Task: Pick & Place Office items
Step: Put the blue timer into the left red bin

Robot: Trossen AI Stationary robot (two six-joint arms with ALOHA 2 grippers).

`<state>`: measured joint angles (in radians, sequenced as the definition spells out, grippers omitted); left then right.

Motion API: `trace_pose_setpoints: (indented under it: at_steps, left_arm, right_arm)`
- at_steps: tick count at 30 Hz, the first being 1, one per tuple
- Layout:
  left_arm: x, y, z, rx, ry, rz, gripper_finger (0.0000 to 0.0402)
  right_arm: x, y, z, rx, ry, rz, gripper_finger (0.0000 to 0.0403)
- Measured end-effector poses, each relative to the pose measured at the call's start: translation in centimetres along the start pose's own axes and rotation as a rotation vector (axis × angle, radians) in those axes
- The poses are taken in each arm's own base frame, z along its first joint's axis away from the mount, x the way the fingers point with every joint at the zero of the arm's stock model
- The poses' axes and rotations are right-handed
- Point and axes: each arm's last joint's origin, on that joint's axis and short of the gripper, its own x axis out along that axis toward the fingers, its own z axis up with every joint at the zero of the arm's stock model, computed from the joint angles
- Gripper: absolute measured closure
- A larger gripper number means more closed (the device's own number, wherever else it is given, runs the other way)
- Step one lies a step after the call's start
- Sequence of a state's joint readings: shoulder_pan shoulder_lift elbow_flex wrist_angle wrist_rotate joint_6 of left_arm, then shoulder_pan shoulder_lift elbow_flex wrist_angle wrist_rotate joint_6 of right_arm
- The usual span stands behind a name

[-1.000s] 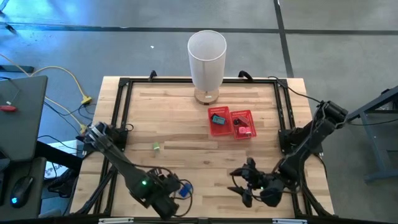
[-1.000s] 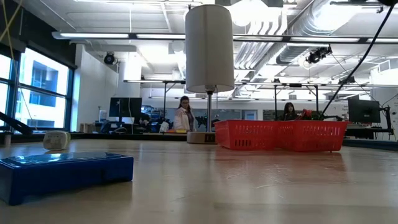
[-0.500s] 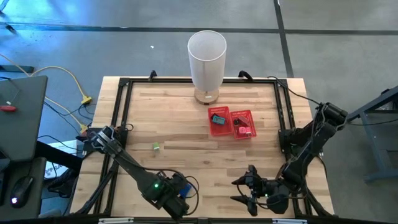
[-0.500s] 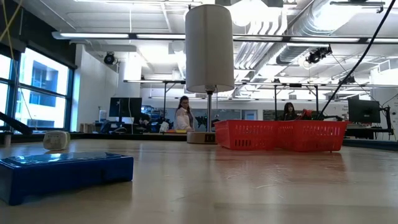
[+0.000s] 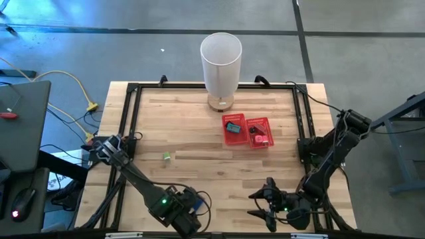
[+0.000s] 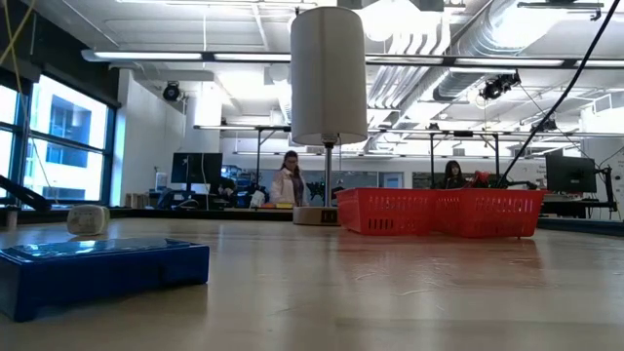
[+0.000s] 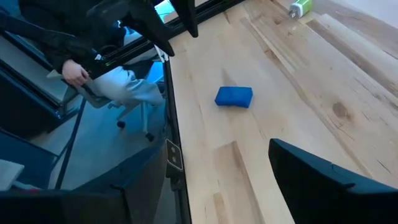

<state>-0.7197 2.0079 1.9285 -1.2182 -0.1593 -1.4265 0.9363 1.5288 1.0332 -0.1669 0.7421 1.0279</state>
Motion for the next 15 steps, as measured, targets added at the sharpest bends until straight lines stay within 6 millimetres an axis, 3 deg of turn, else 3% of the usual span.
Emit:
trace_pose_setpoints:
  at_steps: [6, 15]
  left_arm:
    - [0.4, -0.2, -0.9, 0.083, -0.061, 0.021, 0.0156]
    - [4.1, -1.0, -3.8, 0.117, -0.11, 0.11, 0.0182]
  right_arm:
    - [0.5, -0.2, -0.5, -0.021, -0.024, -0.037, 0.0133]
    - [1.9, -0.5, -1.4, -0.048, -0.011, -0.073, 0.0133]
